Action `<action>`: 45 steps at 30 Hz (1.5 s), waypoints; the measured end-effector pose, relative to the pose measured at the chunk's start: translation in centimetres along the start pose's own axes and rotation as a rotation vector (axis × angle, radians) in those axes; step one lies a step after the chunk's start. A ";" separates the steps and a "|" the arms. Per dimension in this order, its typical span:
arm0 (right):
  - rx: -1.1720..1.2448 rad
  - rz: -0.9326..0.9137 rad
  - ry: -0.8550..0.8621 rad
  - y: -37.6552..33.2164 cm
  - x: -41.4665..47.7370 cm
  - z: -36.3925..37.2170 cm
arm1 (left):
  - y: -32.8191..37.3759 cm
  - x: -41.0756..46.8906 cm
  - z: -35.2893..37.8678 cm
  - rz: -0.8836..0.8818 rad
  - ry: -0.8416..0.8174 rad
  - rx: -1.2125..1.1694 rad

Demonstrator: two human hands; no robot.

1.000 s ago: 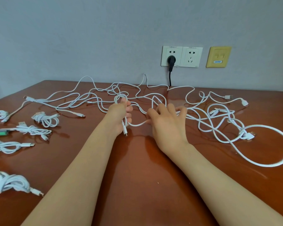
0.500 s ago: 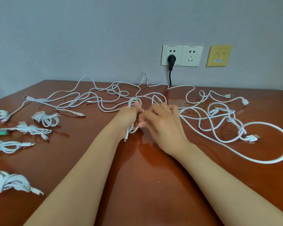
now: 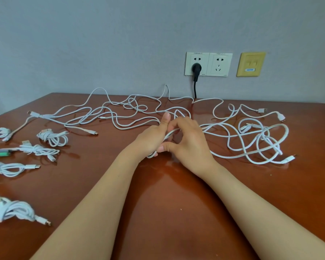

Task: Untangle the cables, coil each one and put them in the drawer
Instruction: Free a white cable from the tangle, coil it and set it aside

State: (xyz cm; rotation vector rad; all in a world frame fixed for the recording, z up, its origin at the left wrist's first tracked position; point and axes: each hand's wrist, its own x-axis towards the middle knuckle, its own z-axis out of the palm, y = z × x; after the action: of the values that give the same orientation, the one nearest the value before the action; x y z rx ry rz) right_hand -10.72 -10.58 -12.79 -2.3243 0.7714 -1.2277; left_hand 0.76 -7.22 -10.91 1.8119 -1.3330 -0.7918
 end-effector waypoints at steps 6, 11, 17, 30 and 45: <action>0.074 0.019 0.019 0.4 0.1 -0.7 | 0.6 -0.5 0.5 0.033 -0.123 -0.041; 0.067 -0.017 -0.041 0.6 0.0 -0.7 | 0.7 -0.6 0.3 0.028 -0.178 -0.211; -0.035 0.050 -0.050 0.6 -0.3 -1.2 | 0.1 0.0 0.1 0.016 -0.115 -0.314; -0.326 0.252 -0.116 0.5 0.1 -1.4 | -0.1 0.5 -0.2 -0.093 0.161 -0.502; -0.421 0.111 -0.241 -0.1 -0.1 -1.3 | 0.4 0.4 1.6 0.235 0.368 -0.001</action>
State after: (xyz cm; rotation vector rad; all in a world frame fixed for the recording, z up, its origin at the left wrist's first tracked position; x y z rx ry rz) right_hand -11.83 -10.57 -12.15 -2.6498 1.1407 -0.7722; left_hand -0.65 -7.96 -11.50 1.6621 -1.2662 -0.3144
